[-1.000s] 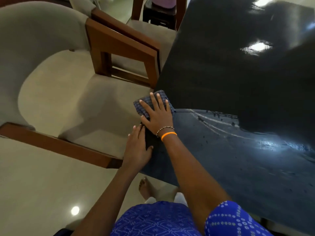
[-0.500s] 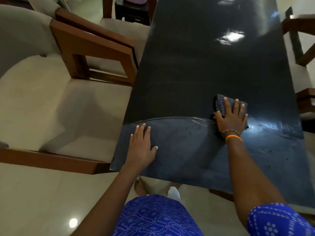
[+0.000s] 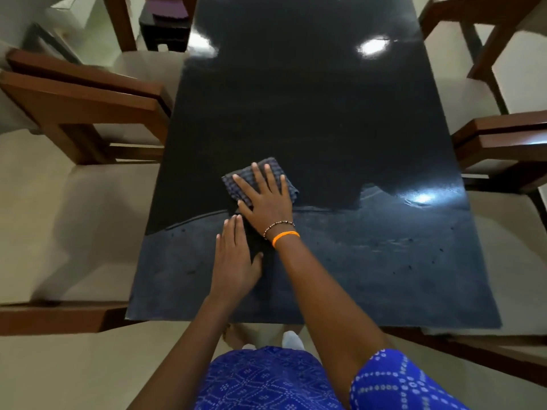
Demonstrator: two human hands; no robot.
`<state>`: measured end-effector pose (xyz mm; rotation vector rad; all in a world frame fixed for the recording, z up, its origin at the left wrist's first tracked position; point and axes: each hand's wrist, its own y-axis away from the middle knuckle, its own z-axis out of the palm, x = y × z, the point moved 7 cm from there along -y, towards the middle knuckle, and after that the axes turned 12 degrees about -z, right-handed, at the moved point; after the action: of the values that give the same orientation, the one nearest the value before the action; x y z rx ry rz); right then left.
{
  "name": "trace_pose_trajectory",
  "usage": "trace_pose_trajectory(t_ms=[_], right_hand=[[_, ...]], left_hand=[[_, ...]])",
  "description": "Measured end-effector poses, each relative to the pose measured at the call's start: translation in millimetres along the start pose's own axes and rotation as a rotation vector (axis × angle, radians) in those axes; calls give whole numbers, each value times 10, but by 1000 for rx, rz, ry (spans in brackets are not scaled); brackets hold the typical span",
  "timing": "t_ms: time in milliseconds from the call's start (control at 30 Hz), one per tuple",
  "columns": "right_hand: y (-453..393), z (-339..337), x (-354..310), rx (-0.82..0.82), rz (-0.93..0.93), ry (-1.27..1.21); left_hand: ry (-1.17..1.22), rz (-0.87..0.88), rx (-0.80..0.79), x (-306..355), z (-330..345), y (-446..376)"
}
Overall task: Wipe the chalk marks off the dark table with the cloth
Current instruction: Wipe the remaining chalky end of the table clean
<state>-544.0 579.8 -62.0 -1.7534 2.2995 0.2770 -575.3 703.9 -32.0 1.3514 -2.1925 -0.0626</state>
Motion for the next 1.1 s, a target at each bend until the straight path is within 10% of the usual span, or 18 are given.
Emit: trace_pose_trajectory(t_ms=[533, 767, 1100], right_hand=[[2120, -935, 2914, 190, 743, 99], [1841, -789, 2419, 224, 811, 78], [517, -119, 253, 104, 375, 20]], left_hand=[[-150, 125, -119, 929, 742, 83], [-62, 137, -113, 827, 675, 97], [-22, -43, 43, -484, 16, 179]])
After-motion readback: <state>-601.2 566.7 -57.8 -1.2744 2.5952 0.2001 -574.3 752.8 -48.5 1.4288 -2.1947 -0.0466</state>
